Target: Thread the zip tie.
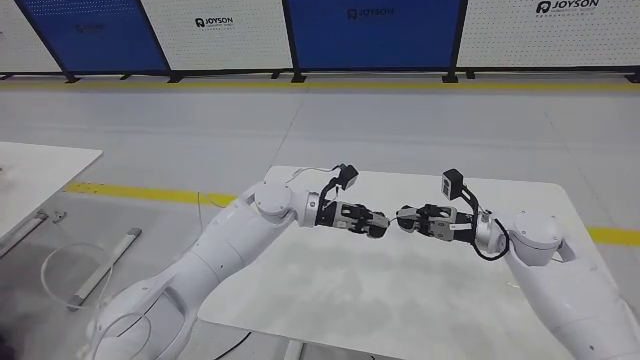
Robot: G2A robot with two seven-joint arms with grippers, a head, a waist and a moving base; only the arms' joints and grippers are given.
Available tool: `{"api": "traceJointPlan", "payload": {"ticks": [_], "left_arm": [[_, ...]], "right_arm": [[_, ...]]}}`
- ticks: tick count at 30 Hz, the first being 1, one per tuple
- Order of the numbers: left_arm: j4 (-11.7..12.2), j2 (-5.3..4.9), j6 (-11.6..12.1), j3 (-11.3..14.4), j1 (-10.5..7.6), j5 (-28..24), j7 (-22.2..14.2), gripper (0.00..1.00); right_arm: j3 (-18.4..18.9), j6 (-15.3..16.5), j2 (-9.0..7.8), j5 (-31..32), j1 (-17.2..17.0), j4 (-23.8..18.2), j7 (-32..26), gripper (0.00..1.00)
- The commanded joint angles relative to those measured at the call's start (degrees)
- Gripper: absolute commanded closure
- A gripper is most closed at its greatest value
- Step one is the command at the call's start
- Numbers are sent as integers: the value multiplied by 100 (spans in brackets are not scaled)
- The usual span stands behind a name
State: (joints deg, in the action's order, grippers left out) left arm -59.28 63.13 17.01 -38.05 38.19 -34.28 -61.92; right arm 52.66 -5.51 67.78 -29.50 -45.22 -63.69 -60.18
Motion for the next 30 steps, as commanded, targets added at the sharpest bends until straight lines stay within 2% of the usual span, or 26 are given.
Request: {"api": "traceJointPlan", "payload": {"ticks": [1,5,7,21,22,23,24,30], "left_arm": [[14,13,0,1,-6,-6,-23,91],[49,42,-22,0,-18,-40,-81,92],[69,57,-25,-1,-27,-47,-96,100],[123,117,-14,-32,-13,-34,-233,100],[119,119,-63,-27,-9,-25,-280,100],[117,119,-131,-20,-11,-20,-331,100],[109,119,-194,-17,-13,-32,-391,100],[139,100,-492,9,-67,124,-775,100]], "right_arm": [[0,0,0,0,0,0,0,100],[0,0,0,0,0,0,0,100],[0,0,0,0,0,0,0,100],[1,5,0,1,-16,-7,31,100],[19,18,-3,19,-79,-59,140,52],[56,37,-12,45,-112,-78,217,52],[101,52,-23,47,-153,-91,271,0],[513,199,-161,90,-444,-178,152,0]]}}
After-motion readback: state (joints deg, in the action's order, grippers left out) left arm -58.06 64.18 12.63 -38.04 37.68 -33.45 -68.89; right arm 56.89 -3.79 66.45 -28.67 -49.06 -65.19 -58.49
